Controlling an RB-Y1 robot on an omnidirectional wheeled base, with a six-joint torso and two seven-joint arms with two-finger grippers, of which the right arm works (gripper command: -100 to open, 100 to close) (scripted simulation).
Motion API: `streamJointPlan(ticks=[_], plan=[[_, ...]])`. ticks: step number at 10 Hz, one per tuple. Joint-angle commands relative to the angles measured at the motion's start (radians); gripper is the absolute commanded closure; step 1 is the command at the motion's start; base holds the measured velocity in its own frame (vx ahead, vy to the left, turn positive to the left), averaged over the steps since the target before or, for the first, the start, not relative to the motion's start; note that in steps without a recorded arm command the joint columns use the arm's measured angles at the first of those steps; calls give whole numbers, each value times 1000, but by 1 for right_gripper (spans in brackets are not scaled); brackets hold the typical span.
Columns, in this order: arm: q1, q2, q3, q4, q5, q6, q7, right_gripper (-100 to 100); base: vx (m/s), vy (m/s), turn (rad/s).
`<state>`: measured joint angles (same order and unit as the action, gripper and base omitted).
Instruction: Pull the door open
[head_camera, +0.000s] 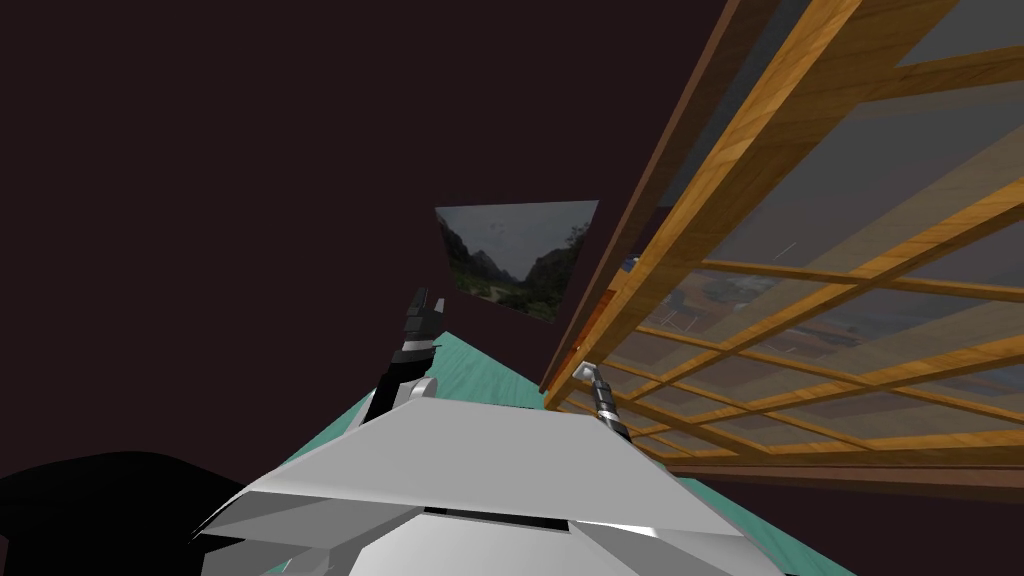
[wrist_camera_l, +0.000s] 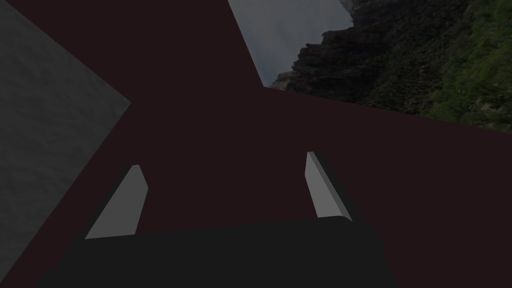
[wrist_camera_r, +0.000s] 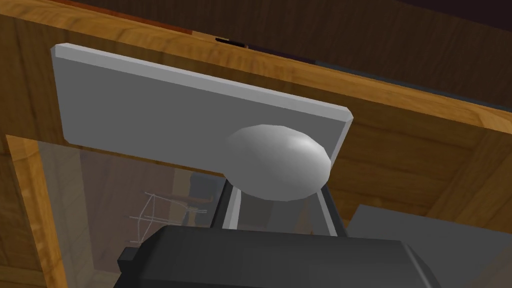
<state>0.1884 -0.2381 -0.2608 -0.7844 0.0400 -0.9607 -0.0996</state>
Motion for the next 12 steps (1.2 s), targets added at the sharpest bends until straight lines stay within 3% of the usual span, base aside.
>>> streamJointPlan(ticks=[1,8,10,12], plan=[[-9,0,22,-1,-17,-7,-50,100,-28,-11,13],[-15,-17,80,0,-84,0,-216,100,-33,-9,14],[-15,-17,80,0,-84,0,-219,100,-21,-3,8],[-19,-25,109,0,-117,3,-287,100,-31,-13,19]])
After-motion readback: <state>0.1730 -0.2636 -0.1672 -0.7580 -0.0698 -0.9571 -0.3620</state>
